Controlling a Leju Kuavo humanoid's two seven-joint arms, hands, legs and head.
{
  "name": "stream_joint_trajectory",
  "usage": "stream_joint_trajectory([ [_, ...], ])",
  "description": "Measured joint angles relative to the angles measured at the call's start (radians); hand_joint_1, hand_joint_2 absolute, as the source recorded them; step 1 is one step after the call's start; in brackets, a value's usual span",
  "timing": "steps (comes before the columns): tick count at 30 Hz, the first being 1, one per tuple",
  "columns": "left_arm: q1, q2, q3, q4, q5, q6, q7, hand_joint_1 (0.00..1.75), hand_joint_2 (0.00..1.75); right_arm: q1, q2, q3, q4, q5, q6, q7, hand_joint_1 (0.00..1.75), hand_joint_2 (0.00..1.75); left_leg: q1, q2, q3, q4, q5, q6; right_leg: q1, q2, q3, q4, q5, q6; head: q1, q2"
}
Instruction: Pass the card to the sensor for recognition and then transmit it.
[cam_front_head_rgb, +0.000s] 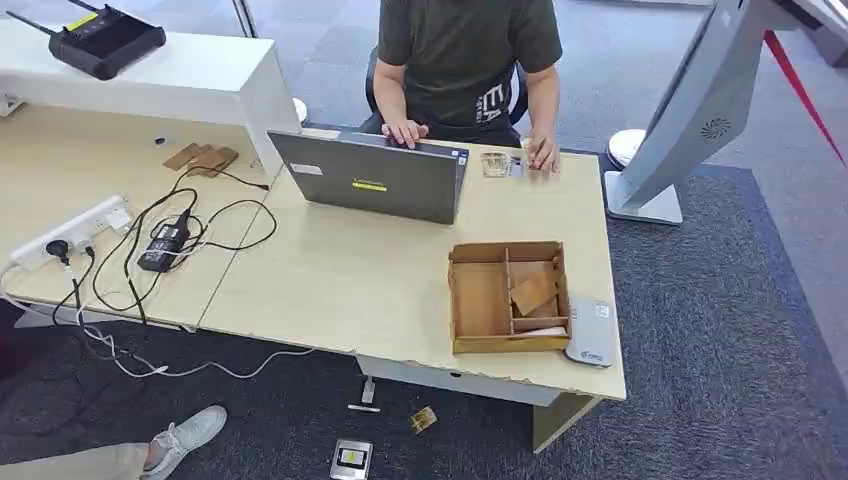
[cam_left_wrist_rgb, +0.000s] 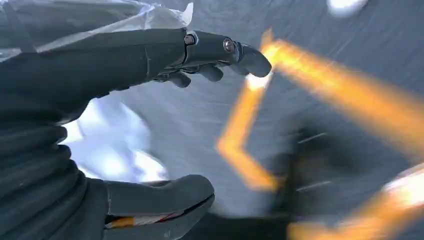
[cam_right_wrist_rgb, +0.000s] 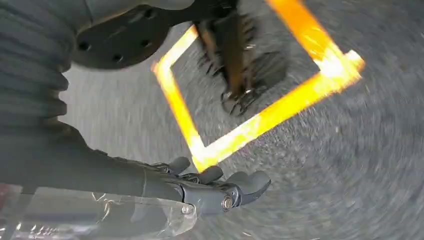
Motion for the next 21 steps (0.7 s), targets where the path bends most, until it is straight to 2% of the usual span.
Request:
stream_joint_trajectory([
  [1, 0.0, -0.007, -0.042, 0.021, -0.06, -0.082, 0.009, 0.0, 1.75, -0.001, 0.0, 0.033, 0.003, 0.065, 0.026, 0.01, 0.0, 1.75, 0.0, 0.0, 0.0, 0.0, 0.0, 0.0, 0.0, 0.0, 0.0, 0.0, 0.0, 0.0, 0.0, 0.0],
  [2, 0.0, -0.013, -0.077, 0.035, -0.138, -0.145, -0.023, 0.0, 1.75, -0.003, 0.0, 0.069, 0.005, 0.126, 0.048, 0.024, 0.0, 1.75, 0.0, 0.0, 0.001, 0.0, 0.0, 0.0, 0.0, 0.0, 0.0, 0.0, 0.0, 0.0, 0.0, 0.0],
  [4, -0.001, -0.025, -0.161, 0.058, -0.267, -0.111, -0.17, 0.0, 1.75, -0.014, 0.01, 0.139, 0.01, 0.195, 0.078, 0.055, 0.0, 1.75, 0.0, 0.0, 0.001, 0.0, 0.001, 0.001, 0.0, 0.0, -0.001, 0.0, 0.001, 0.0, 0.0, 0.0],
  [6, -0.015, -0.029, -0.248, 0.075, -0.323, -0.055, -0.287, 0.0, 1.75, -0.021, 0.019, 0.2, 0.014, 0.209, 0.095, 0.076, 0.0, 1.75, 0.0, 0.0, 0.002, 0.0, 0.001, 0.002, 0.0, 0.0, 0.0, 0.0, 0.0, 0.0, 0.0, 0.0],
  [7, -0.026, -0.029, -0.285, 0.084, -0.315, -0.04, -0.33, 0.0, 1.75, -0.023, 0.024, 0.234, 0.019, 0.208, 0.098, 0.089, 0.0, 1.75, 0.0, -0.001, 0.003, 0.0, 0.002, 0.002, 0.0, -0.001, 0.0, 0.0, 0.0, 0.0, 0.0, 0.0],
  [9, -0.044, -0.029, -0.331, 0.096, -0.285, -0.015, -0.368, 0.0, 1.75, -0.021, 0.03, 0.276, 0.025, 0.2, 0.093, 0.113, 0.0, 1.75, 0.0, -0.001, 0.002, 0.0, 0.002, 0.002, 0.0, -0.001, 0.001, 0.0, 0.0, 0.0, 0.0, 0.0],
  [11, -0.055, -0.028, -0.363, 0.108, -0.267, 0.037, -0.365, 0.0, 1.75, -0.01, 0.031, 0.308, 0.03, 0.188, 0.074, 0.14, 0.0, 1.75, 0.001, -0.001, 0.002, 0.0, 0.002, 0.002, 0.001, -0.001, 0.002, 0.001, 0.0, 0.0, 0.0, 0.0],
  [13, -0.071, -0.03, -0.402, 0.117, -0.282, 0.172, -0.322, 0.0, 1.75, -0.003, 0.03, 0.34, 0.036, 0.198, 0.056, 0.178, 0.0, 1.75, 0.002, 0.0, 0.003, 0.0, 0.002, 0.001, 0.002, -0.001, -0.001, 0.0, 0.001, -0.001, 0.0, 0.0],
  [15, -0.108, -0.043, -0.435, 0.113, -0.316, 0.276, -0.204, 0.0, 1.75, -0.009, 0.03, 0.365, 0.039, 0.201, 0.048, 0.218, 0.0, 1.75, 0.001, -0.001, 0.001, 0.001, 0.004, 0.001, 0.001, -0.001, -0.001, 0.0, 0.003, -0.001, 0.0, 0.0],
  [17, -0.162, -0.067, -0.475, 0.066, -0.352, 0.379, -0.037, 0.0, 1.75, -0.025, 0.032, 0.38, 0.041, 0.177, 0.037, 0.23, 0.0, 1.75, 0.0, -0.003, -0.001, 0.001, 0.006, 0.003, 0.0, -0.003, -0.001, 0.0, 0.004, 0.001, 0.0, 0.0],
  [18, -0.182, -0.081, -0.492, 0.044, -0.339, 0.432, -0.015, 0.0, 1.75, -0.033, 0.034, 0.385, 0.042, 0.159, 0.033, 0.228, 0.0, 1.75, 0.0, -0.003, -0.001, 0.001, 0.006, 0.003, 0.0, -0.003, 0.0, 0.0, 0.004, 0.0, 0.0, 0.0],
  [19, -0.192, -0.093, -0.503, 0.033, -0.319, 0.47, -0.032, 0.0, 1.75, -0.037, 0.035, 0.391, 0.042, 0.149, 0.03, 0.22, 0.0, 1.75, 0.0, -0.002, 0.0, 0.001, 0.006, 0.003, 0.0, -0.003, 0.0, 0.0, 0.005, 0.0, 0.0, 0.0],
  [21, -0.225, -0.132, -0.508, 0.007, -0.229, 0.553, -0.138, 0.0, 1.75, -0.042, 0.039, 0.402, 0.042, 0.133, 0.027, 0.19, 0.0, 1.75, -0.001, 0.0, 0.002, 0.001, 0.006, 0.003, -0.001, 0.0, 0.001, 0.0, 0.006, 0.002, 0.0, 0.0],
])
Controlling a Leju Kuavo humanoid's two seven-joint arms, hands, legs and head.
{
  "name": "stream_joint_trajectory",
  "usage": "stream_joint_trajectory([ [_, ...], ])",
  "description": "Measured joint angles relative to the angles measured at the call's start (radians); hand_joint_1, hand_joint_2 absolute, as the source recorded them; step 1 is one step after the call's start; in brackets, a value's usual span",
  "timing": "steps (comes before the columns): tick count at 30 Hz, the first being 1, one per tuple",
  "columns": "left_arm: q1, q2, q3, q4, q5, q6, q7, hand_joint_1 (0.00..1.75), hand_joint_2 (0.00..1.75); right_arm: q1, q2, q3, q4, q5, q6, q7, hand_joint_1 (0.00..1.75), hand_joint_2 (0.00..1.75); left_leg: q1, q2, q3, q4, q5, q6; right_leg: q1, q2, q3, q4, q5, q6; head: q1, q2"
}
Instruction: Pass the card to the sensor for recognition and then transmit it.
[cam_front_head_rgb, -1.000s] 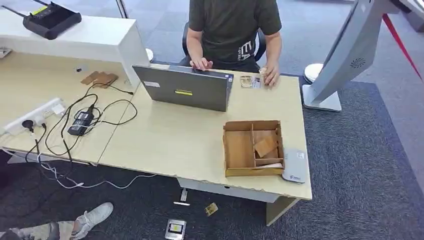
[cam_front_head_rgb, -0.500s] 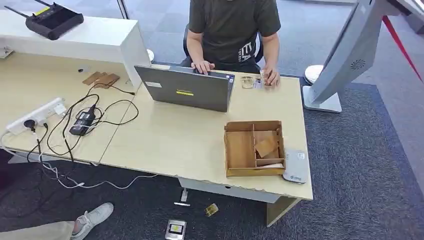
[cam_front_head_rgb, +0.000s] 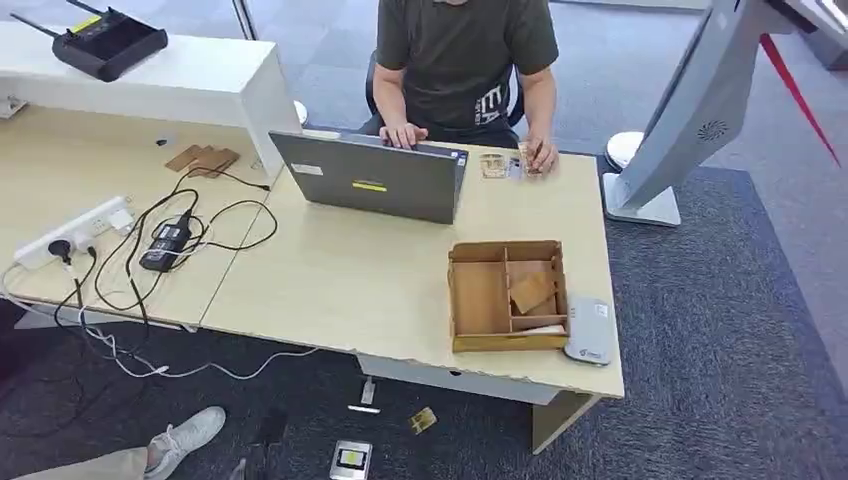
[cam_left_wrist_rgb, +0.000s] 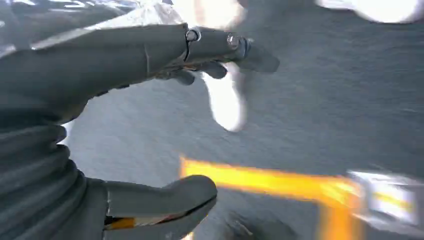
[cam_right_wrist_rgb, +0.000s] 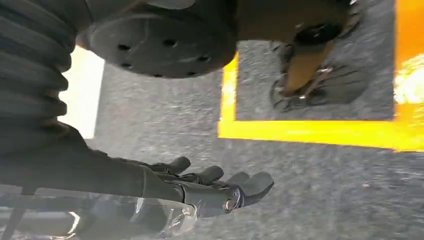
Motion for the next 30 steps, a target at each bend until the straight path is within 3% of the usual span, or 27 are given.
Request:
stream_joint_trajectory([
  [3, -0.058, -0.049, -0.019, -0.004, 0.117, 0.03, -0.125, 0.0, 1.75, -0.006, 0.004, 0.018, 0.001, -0.006, -0.002, -0.028, 0.0, 1.75, 0.0, -0.001, -0.004, 0.001, 0.003, 0.003, -0.001, -0.001, -0.003, 0.0, 0.002, 0.002, 0.001, 0.0],
  [5, -0.109, -0.066, -0.03, -0.004, 0.141, 0.029, -0.14, 0.0, 1.75, -0.016, 0.01, 0.031, 0.001, 0.006, 0.0, -0.033, 0.0, 1.75, 0.0, -0.001, -0.004, 0.001, 0.004, 0.003, -0.001, -0.001, -0.004, 0.0, 0.003, 0.002, 0.0, 0.0],
  [12, -0.356, -0.115, -0.062, 0.04, 0.274, 0.021, -0.114, 0.0, 1.75, -0.039, 0.044, 0.066, 0.002, -0.039, -0.04, -0.065, 0.0, 1.75, 0.0, -0.001, -0.01, 0.002, 0.008, 0.002, 0.0, -0.001, -0.009, 0.001, 0.008, 0.001, 0.0, 0.0],
  [17, -0.442, -0.131, -0.073, 0.092, 0.301, 0.043, 0.01, 0.0, 1.75, -0.046, 0.054, 0.079, 0.011, -0.02, -0.008, -0.031, 0.0, 1.75, 0.0, -0.001, -0.017, 0.002, 0.011, 0.002, 0.0, -0.001, -0.016, 0.001, 0.01, 0.002, 0.0, 0.0],
  [19, -0.458, -0.131, -0.078, 0.111, 0.287, 0.06, 0.034, 0.0, 1.75, -0.047, 0.057, 0.09, 0.011, 0.003, 0.008, -0.006, 0.0, 1.75, 0.0, -0.001, -0.021, 0.002, 0.012, 0.002, 0.0, -0.001, -0.019, 0.001, 0.011, 0.002, 0.0, 0.0],
  [21, -0.485, -0.117, -0.071, 0.158, 0.332, 0.076, -0.036, 0.0, 1.75, -0.047, 0.058, 0.1, 0.014, 0.031, -0.004, 0.019, 0.0, 1.75, 0.001, -0.001, -0.025, 0.002, 0.015, 0.001, 0.0, -0.001, -0.023, 0.001, 0.013, 0.001, 0.001, 0.0],
  [23, -0.484, -0.09, -0.046, 0.2, 0.321, 0.073, -0.21, 0.0, 1.75, -0.047, 0.059, 0.114, 0.018, 0.06, -0.04, 0.025, 0.0, 1.75, 0.001, 0.0, -0.029, 0.002, 0.018, -0.001, 0.001, -0.001, -0.029, 0.001, 0.016, -0.002, -0.001, 0.0],
  [24, -0.482, -0.083, -0.046, 0.208, 0.268, 0.039, -0.239, 0.0, 1.75, -0.046, 0.059, 0.119, 0.019, 0.076, -0.06, 0.025, 0.0, 1.75, 0.001, -0.001, -0.034, 0.002, 0.021, 0.001, 0.001, -0.001, -0.034, 0.001, 0.019, 0.001, -0.002, 0.0],
  [25, -0.48, -0.075, -0.06, 0.211, 0.186, -0.028, -0.225, 0.0, 1.75, -0.045, 0.06, 0.126, 0.02, 0.099, -0.074, 0.021, 0.0, 1.75, 0.001, -0.006, -0.043, 0.002, 0.027, 0.003, 0.001, -0.005, -0.041, 0.001, 0.02, 0.002, 0.0, 0.0],
  [26, -0.48, -0.056, -0.097, 0.211, 0.033, -0.156, -0.175, 0.0, 1.75, -0.047, 0.06, 0.139, 0.02, 0.131, -0.081, 0.014, 0.0, 1.75, 0.002, -0.017, -0.052, 0.002, 0.034, 0.001, 0.002, -0.016, -0.048, 0.001, 0.023, 0.001, 0.0, 0.0],
  [28, -0.507, 0.008, -0.182, 0.213, -0.293, -0.495, -0.114, 0.0, 1.75, -0.054, 0.064, 0.164, 0.021, 0.176, -0.071, -0.003, 0.0, 1.75, 0.005, -0.032, -0.07, 0.002, 0.045, -0.001, 0.004, -0.031, -0.063, 0.001, 0.029, 0.0, -0.001, 0.0],
  [29, -0.531, 0.032, -0.217, 0.213, -0.393, -0.614, -0.088, 0.0, 1.75, -0.057, 0.064, 0.179, 0.021, 0.202, -0.054, -0.012, 0.0, 1.75, 0.006, -0.036, -0.075, 0.001, 0.048, -0.002, 0.005, -0.035, -0.065, 0.001, 0.033, -0.002, 0.002, 0.0],
  [30, -0.545, 0.05, -0.245, 0.213, -0.445, -0.685, -0.074, 0.0, 1.75, -0.064, 0.064, 0.19, 0.021, 0.237, -0.036, -0.013, 0.0, 1.75, 0.006, -0.036, -0.078, 0.001, 0.05, -0.003, 0.005, -0.035, -0.066, 0.002, 0.035, -0.004, 0.001, 0.0],
])
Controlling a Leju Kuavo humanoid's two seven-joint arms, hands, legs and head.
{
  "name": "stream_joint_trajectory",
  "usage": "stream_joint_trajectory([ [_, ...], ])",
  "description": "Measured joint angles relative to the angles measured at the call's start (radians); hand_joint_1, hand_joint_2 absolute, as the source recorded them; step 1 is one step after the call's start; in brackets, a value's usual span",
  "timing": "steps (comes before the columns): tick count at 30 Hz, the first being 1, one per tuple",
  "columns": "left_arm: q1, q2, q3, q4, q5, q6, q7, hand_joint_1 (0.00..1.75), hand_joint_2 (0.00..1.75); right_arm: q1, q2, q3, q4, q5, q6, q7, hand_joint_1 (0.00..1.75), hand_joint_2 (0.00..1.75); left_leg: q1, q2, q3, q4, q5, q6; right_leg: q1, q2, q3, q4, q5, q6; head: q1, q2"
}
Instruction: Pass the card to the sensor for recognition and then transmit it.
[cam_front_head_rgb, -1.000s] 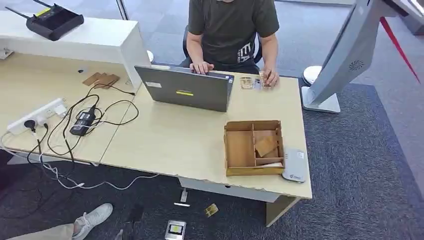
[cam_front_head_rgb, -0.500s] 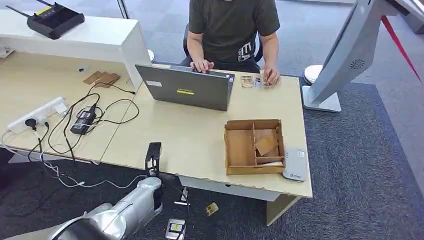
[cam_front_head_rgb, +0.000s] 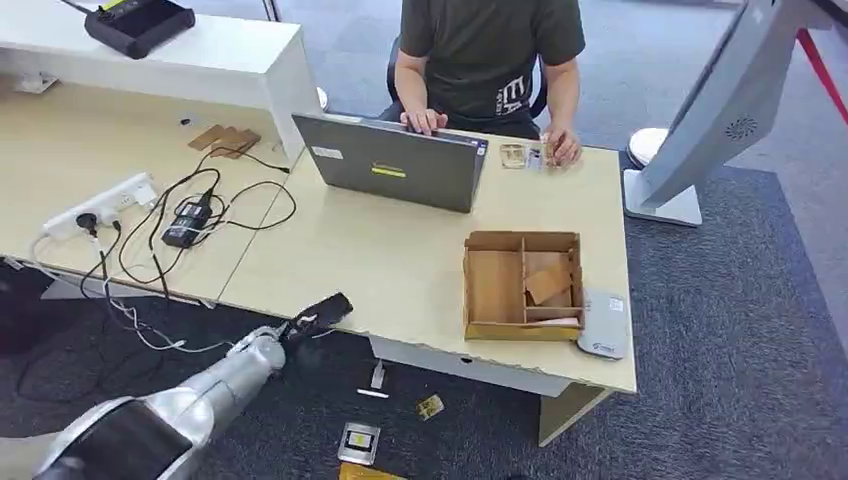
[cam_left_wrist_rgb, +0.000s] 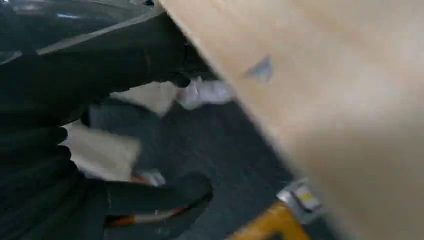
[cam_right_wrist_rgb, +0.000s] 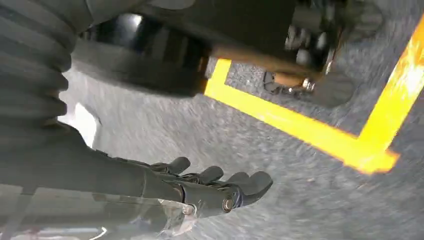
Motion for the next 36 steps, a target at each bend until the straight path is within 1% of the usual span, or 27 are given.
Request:
stream_joint_trajectory([
  [1, 0.001, 0.033, -0.026, 0.0, -0.005, -0.046, -0.002, 0.0, 1.75, -0.02, 0.002, 0.022, 0.004, 0.05, 0.031, 0.02, 0.0, 1.75, 0.0, 0.004, -0.003, -0.002, 0.001, -0.001, 0.0, 0.002, -0.001, 0.001, 0.003, -0.002, 0.0, 0.0],
  [2, 0.019, 0.067, -0.039, -0.011, 0.048, -0.094, -0.055, 0.0, 1.75, -0.048, 0.004, 0.047, 0.008, 0.057, 0.044, 0.073, 0.0, 1.75, -0.001, 0.014, -0.002, -0.002, 0.0, -0.002, -0.001, 0.012, -0.004, 0.0, 0.007, -0.003, 0.0, 0.0],
  [3, 0.086, 0.088, -0.04, -0.04, 0.159, -0.104, -0.149, 0.0, 1.75, -0.059, 0.011, 0.054, 0.003, 0.007, 0.006, 0.096, 0.0, 1.75, -0.005, 0.025, 0.006, -0.003, -0.004, 0.0, -0.004, 0.024, -0.001, -0.001, 0.009, -0.003, 0.001, 0.0],
  [4, 0.198, 0.11, -0.04, -0.086, 0.288, -0.043, -0.304, 0.0, 1.75, -0.039, 0.007, 0.032, 0.001, -0.081, -0.063, 0.057, 0.0, 1.75, -0.012, 0.038, 0.02, -0.009, -0.02, 0.004, -0.012, 0.036, 0.012, -0.002, 0.005, 0.001, -0.002, 0.0],
  [5, 0.334, 0.113, -0.045, -0.117, 0.402, 0.062, -0.466, 0.0, 1.75, -0.015, 0.0, 0.004, -0.001, -0.217, -0.132, -0.025, 0.0, 1.75, -0.018, 0.048, 0.046, -0.016, -0.03, 0.007, -0.018, 0.046, 0.032, -0.004, -0.009, 0.004, -0.005, 0.0],
  [6, 0.445, 0.099, -0.063, -0.124, 0.469, 0.195, -0.576, 0.0, 1.75, 0.016, -0.009, -0.02, 0.006, -0.318, -0.142, -0.07, 0.0, 1.75, -0.021, 0.055, 0.067, -0.017, -0.035, 0.01, -0.02, 0.052, 0.049, -0.004, -0.016, 0.008, -0.013, 0.0],
  [7, 0.559, 0.086, -0.098, -0.135, 0.495, 0.377, -0.623, 0.0, 1.75, 0.051, -0.022, -0.031, 0.009, -0.388, -0.134, -0.087, 0.0, 1.75, -0.021, 0.056, 0.08, -0.014, -0.037, 0.009, -0.02, 0.053, 0.059, -0.002, -0.024, 0.009, -0.017, 0.0],
  [8, 0.648, 0.084, -0.134, -0.165, 0.512, 0.507, -0.6, 0.0, 1.75, 0.084, -0.034, -0.036, 0.012, -0.399, -0.132, -0.086, 0.0, 1.75, -0.019, 0.056, 0.08, -0.007, -0.037, 0.01, -0.018, 0.053, 0.057, -0.001, -0.022, 0.01, -0.019, 0.0],
  [9, 0.688, 0.091, -0.172, -0.212, 0.562, 0.618, -0.527, 0.0, 1.75, 0.106, -0.044, -0.044, 0.013, -0.38, -0.132, -0.09, 0.0, 1.75, -0.014, 0.049, 0.069, -0.002, -0.037, 0.01, -0.013, 0.05, 0.05, -0.002, -0.023, 0.01, -0.016, 0.0],
  [10, 0.699, 0.101, -0.196, -0.237, 0.626, 0.691, -0.446, 0.0, 1.75, 0.109, -0.051, -0.052, 0.014, -0.368, -0.129, -0.083, 0.0, 1.75, -0.011, 0.043, 0.059, -0.001, -0.036, 0.01, -0.01, 0.042, 0.046, -0.003, -0.022, 0.01, -0.016, 0.0],
  [11, 0.709, 0.106, -0.223, -0.259, 0.685, 0.727, -0.4, 0.0, 1.75, 0.109, -0.053, -0.06, 0.014, -0.361, -0.126, -0.083, 0.0, 1.75, -0.01, 0.038, 0.057, -0.001, -0.037, 0.01, -0.01, 0.038, 0.046, -0.004, -0.023, 0.01, -0.016, 0.0],
  [12, 0.721, 0.117, -0.244, -0.28, 0.74, 0.729, -0.382, 0.0, 1.75, 0.11, -0.054, -0.066, 0.015, -0.359, -0.122, -0.083, 0.0, 1.75, -0.01, 0.038, 0.059, -0.002, -0.039, 0.01, -0.01, 0.038, 0.047, -0.004, -0.025, 0.01, -0.018, 0.0],
  [14, 0.744, 0.126, -0.285, -0.32, 0.841, 0.73, -0.373, 0.0, 1.75, 0.111, -0.057, -0.078, 0.014, -0.356, -0.12, -0.083, 0.0, 1.75, -0.011, 0.038, 0.063, -0.002, -0.041, 0.01, -0.01, 0.039, 0.05, -0.004, -0.026, 0.01, -0.019, 0.0],
  [17, 0.766, 0.123, -0.335, -0.355, 0.977, 0.737, -0.406, 0.0, 1.75, 0.115, -0.059, -0.092, 0.014, -0.355, -0.116, -0.084, 0.0, 1.75, -0.01, 0.038, 0.062, -0.002, -0.041, 0.01, -0.01, 0.039, 0.05, -0.005, -0.026, 0.011, -0.017, 0.0],
  [20, 0.772, 0.121, -0.367, -0.365, 1.07, 0.746, -0.426, 0.0, 1.75, 0.115, -0.06, -0.102, 0.014, -0.356, -0.11, -0.088, 0.0, 1.75, -0.01, 0.038, 0.062, -0.002, -0.043, 0.011, -0.011, 0.039, 0.051, -0.005, -0.027, 0.011, -0.018, 0.0],
  [22, 0.782, 0.109, -0.354, -0.367, 1.256, 0.735, -0.461, 0.0, 1.75, 0.116, -0.06, -0.108, 0.014, -0.363, -0.107, -0.088, 0.0, 1.75, -0.01, 0.038, 0.062, -0.002, -0.044, 0.009, -0.01, 0.039, 0.052, -0.005, -0.027, 0.011, -0.018, 0.0],
  [23, 0.786, 0.098, -0.325, -0.363, 1.438, 0.68, -0.476, 0.0, 1.75, 0.118, -0.06, -0.112, 0.015, -0.369, -0.108, -0.087, 0.0, 1.75, -0.01, 0.038, 0.064, -0.002, -0.044, 0.009, -0.01, 0.039, 0.052, -0.005, -0.027, 0.01, -0.018, 0.0],
  [24, 0.785, 0.082, -0.27, -0.35, 1.621, 0.621, -0.476, 0.0, 1.75, 0.119, -0.06, -0.118, 0.015, -0.376, -0.11, -0.085, 0.0, 1.75, -0.01, 0.038, 0.064, -0.002, -0.044, 0.01, -0.011, 0.039, 0.052, -0.005, -0.027, 0.01, -0.019, 0.0],
  [25, 0.78, 0.069, -0.216, -0.324, 1.775, 0.582, -0.455, 0.0, 1.75, 0.119, -0.058, -0.124, 0.015, -0.379, -0.112, -0.083, 0.0, 1.75, -0.01, 0.038, 0.064, -0.002, -0.044, 0.01, -0.01, 0.039, 0.052, -0.005, -0.028, 0.011, -0.019, 0.0],
  [26, 0.773, 0.06, -0.193, -0.3, 1.856, 0.584, -0.433, 0.0, 1.75, 0.12, -0.056, -0.126, 0.015, -0.379, -0.112, -0.081, 0.0, 1.75, -0.009, 0.038, 0.063, -0.002, -0.043, 0.01, -0.009, 0.038, 0.052, -0.005, -0.028, 0.011, -0.017, 0.0],
  [27, 0.764, 0.056, -0.193, -0.28, 1.897, 0.594, -0.4, 0.0, 1.75, 0.12, -0.055, -0.127, 0.015, -0.376, -0.113, -0.08, 0.0, 1.75, -0.009, 0.038, 0.063, -0.002, -0.043, 0.01, -0.009, 0.038, 0.053, -0.005, -0.028, 0.011, -0.017, 0.0],
  [29, 0.752, 0.058, -0.215, -0.253, 1.808, 0.6, -0.338, 0.0, 1.75, 0.12, -0.055, -0.129, 0.016, -0.365, -0.11, -0.077, 0.0, 1.75, -0.009, 0.038, 0.063, -0.002, -0.044, 0.009, -0.009, 0.038, 0.053, -0.005, -0.027, 0.01, -0.018, 0.0],
  [30, 0.75, 0.061, -0.232, -0.243, 1.653, 0.583, -0.301, 0.0, 1.75, 0.12, -0.055, -0.132, 0.016, -0.358, -0.105, -0.077, 0.0, 1.75, -0.009, 0.038, 0.064, -0.002, -0.044, 0.009, -0.009, 0.038, 0.054, -0.005, -0.027, 0.01, -0.018, 0.0],
  [31, 0.75, 0.066, -0.245, -0.239, 1.499, 0.569, -0.29, 0.0, 1.75, 0.121, -0.056, -0.133, 0.016, -0.355, -0.102, -0.077, 0.0, 1.75, -0.009, 0.038, 0.064, -0.002, -0.044, 0.009, -0.009, 0.038, 0.053, -0.005, -0.027, 0.01, -0.018, 0.0],
  [33, 0.747, 0.077, -0.28, -0.234, 1.28, 0.536, -0.291, 0.0, 1.75, 0.122, -0.059, -0.133, 0.017, -0.348, -0.093, -0.078, 0.0, 1.75, -0.009, 0.037, 0.064, -0.002, -0.043, 0.008, -0.009, 0.038, 0.053, -0.005, -0.028, 0.01, -0.018, 0.0],
  [34, 0.742, 0.083, -0.302, -0.233, 1.231, 0.519, -0.292, 0.0, 1.75, 0.122, -0.059, -0.133, 0.018, -0.345, -0.087, -0.081, 0.0, 1.75, -0.009, 0.037, 0.064, -0.002, -0.043, 0.008, -0.008, 0.038, 0.053, -0.004, -0.028, 0.009, -0.018, 0.0],
  [36, 0.737, 0.095, -0.345, -0.231, 1.2, 0.493, -0.306, 0.0, 1.75, 0.122, -0.061, -0.133, 0.018, -0.342, -0.078, -0.085, 0.0, 1.75, -0.009, 0.037, 0.064, -0.002, -0.043, 0.008, -0.008, 0.038, 0.054, -0.004, -0.028, 0.009, -0.018, 0.0],
])
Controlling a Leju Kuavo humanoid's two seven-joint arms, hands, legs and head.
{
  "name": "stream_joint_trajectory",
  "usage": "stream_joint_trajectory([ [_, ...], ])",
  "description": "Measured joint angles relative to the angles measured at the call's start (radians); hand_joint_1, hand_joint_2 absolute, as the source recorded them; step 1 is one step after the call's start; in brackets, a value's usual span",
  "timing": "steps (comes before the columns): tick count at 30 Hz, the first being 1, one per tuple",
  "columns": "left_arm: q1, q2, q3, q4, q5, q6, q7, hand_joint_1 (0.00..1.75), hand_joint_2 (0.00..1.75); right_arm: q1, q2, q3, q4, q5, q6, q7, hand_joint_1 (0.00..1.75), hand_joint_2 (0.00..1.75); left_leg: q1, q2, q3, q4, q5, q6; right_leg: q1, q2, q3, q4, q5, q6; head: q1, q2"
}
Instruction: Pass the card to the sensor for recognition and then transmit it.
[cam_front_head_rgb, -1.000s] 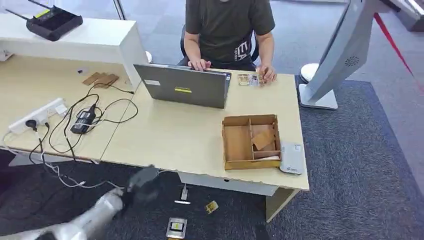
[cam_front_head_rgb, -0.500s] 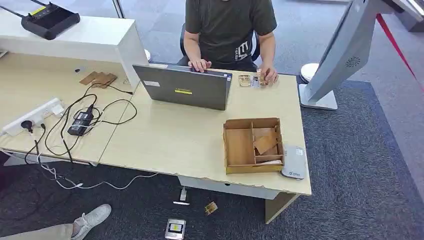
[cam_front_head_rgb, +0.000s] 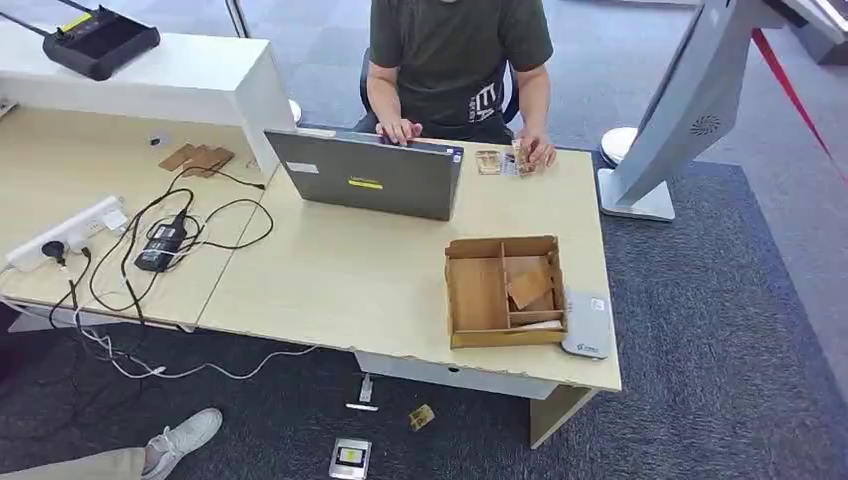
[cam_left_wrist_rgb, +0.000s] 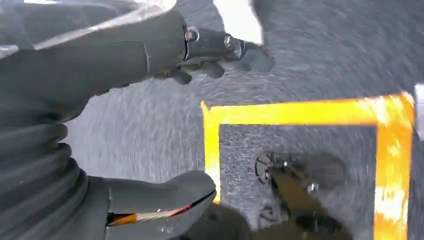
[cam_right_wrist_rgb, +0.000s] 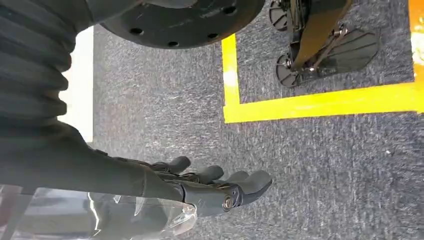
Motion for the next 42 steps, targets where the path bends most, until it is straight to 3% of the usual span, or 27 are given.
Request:
stream_joint_trajectory([
  [5, -0.002, 0.012, -0.051, 0.002, 0.04, -0.002, -0.078, 0.0, 1.75, 0.001, -0.003, 0.0, 0.0, 0.005, 0.033, 0.0, 0.0, 1.75, 0.0, 0.0, 0.0, 0.0, 0.0, 0.0, 0.0, 0.0, 0.0, 0.0, 0.0, 0.0, 0.0, 0.0],
  [10, -0.002, 0.01, -0.054, 0.008, 0.132, 0.094, -0.103, 0.0, 1.75, 0.0, -0.005, 0.0, 0.0, 0.026, 0.054, 0.014, 0.0, 1.75, 0.0, 0.0, 0.0, 0.0, 0.0, 0.0, 0.0, 0.0, 0.0, 0.0, 0.0, 0.0, 0.0, 0.0],
  [12, -0.002, 0.008, -0.054, 0.011, 0.143, 0.1, -0.078, 0.0, 1.75, 0.0, -0.005, 0.0, 0.0, 0.034, 0.055, 0.02, 0.0, 1.75, 0.0, 0.0, 0.0, 0.0, 0.0, 0.0, 0.0, 0.0, 0.0, 0.0, 0.0, 0.0, 0.0, 0.0],
  [14, -0.004, 0.009, -0.061, 0.016, 0.11, 0.073, 0.021, 0.0, 1.75, 0.0, -0.007, 0.0, 0.0, 0.042, 0.058, 0.025, 0.0, 1.75, 0.0, 0.0, 0.0, 0.0, 0.0, 0.0, 0.0, 0.0, 0.0, 0.0, 0.0, 0.0, 0.0, 0.0],
  [16, -0.012, 0.012, -0.075, 0.019, 0.103, 0.073, 0.07, 0.0, 1.75, 0.0, -0.009, 0.0, 0.0, 0.059, 0.064, 0.037, 0.0, 1.75, 0.0, 0.0, 0.001, 0.0, 0.0, 0.0, 0.0, 0.0, -0.001, 0.0, 0.0, 0.0, 0.0, 0.0],
  [17, -0.031, 0.009, -0.076, 0.016, 0.122, 0.11, 0.048, 0.0, 1.75, -0.004, -0.01, 0.003, 0.0, 0.095, 0.074, 0.057, 0.0, 1.75, 0.0, 0.0, 0.001, 0.001, 0.001, 0.0, 0.0, 0.0, -0.004, -0.001, 0.001, 0.0, -0.001, 0.0],
  [19, -0.148, -0.013, -0.075, 0.003, 0.099, 0.229, 0.11, 0.0, 1.75, -0.032, -0.013, 0.018, 0.0, 0.146, 0.09, 0.118, 0.0, 1.75, 0.0, -0.008, -0.011, 0.001, 0.011, 0.002, 0.0, -0.007, -0.011, -0.001, 0.006, 0.002, 0.0, 0.0],
  [22, -0.327, -0.047, -0.072, -0.003, 0.014, 0.276, 0.178, 0.0, 1.75, -0.068, -0.007, 0.03, -0.004, 0.138, 0.099, 0.13, 0.0, 1.75, 0.001, -0.016, -0.015, 0.0, 0.014, -0.001, 0.0, -0.015, -0.01, 0.0, 0.01, -0.001, 0.001, 0.0],
  [27, -0.396, -0.09, -0.073, -0.023, -0.096, 0.23, 0.224, 0.0, 1.75, -0.059, 0.004, 0.04, -0.005, 0.119, 0.08, 0.113, 0.0, 1.75, 0.0, -0.002, -0.009, 0.001, 0.013, -0.001, 0.0, -0.004, -0.009, 0.0, 0.013, -0.001, 0.0, 0.0],
  [34, -0.412, -0.111, -0.075, 0.006, -0.106, 0.122, 0.292, 0.03, 1.75, -0.059, 0.006, 0.06, -0.005, 0.131, 0.078, 0.125, 0.0, 1.75, 0.0, -0.002, -0.009, 0.001, 0.011, 0.001, 0.0, -0.003, -0.009, 0.0, 0.012, -0.001, 0.0, 0.0],
  [36, -0.414, -0.115, -0.066, 0.012, -0.017, 0.124, 0.26, 0.07, 1.75, -0.059, 0.006, 0.061, -0.005, 0.131, 0.076, 0.126, 0.0, 1.75, 0.0, -0.002, -0.009, 0.001, 0.011, 0.001, 0.0, -0.003, -0.01, 0.0, 0.012, -0.001, 0.0, 0.0],
  [37, -0.412, -0.118, -0.051, 0.013, 0.067, 0.132, 0.209, 0.02, 1.75, -0.059, 0.007, 0.061, -0.005, 0.13, 0.072, 0.126, 0.0, 1.75, 0.0, -0.002, -0.01, 0.001, 0.011, 0.001, 0.0, -0.003, -0.01, 0.0, 0.012, -0.001, 0.0, 0.0],
  [40, -0.405, -0.135, 0.102, 0.022, 0.447, 0.143, -0.1, 0.0, 1.75, -0.057, 0.012, 0.068, -0.005, 0.125, 0.052, 0.117, 0.0, 1.75, 0.001, -0.002, -0.01, 0.001, 0.011, 0.001, 0.001, -0.003, -0.01, 0.0, 0.012, -0.001, 0.0, 0.0],
  [42, -0.394, -0.136, 0.185, 0.027, 0.534, 0.143, -0.227, 0.0, 1.75, -0.056, 0.015, 0.069, -0.005, 0.124, 0.047, 0.114, 0.0, 1.75, 0.0, -0.002, -0.009, 0.001, 0.01, -0.001, 0.001, -0.003, -0.009, 0.0, 0.011, -0.001, 0.0, 0.0],
])
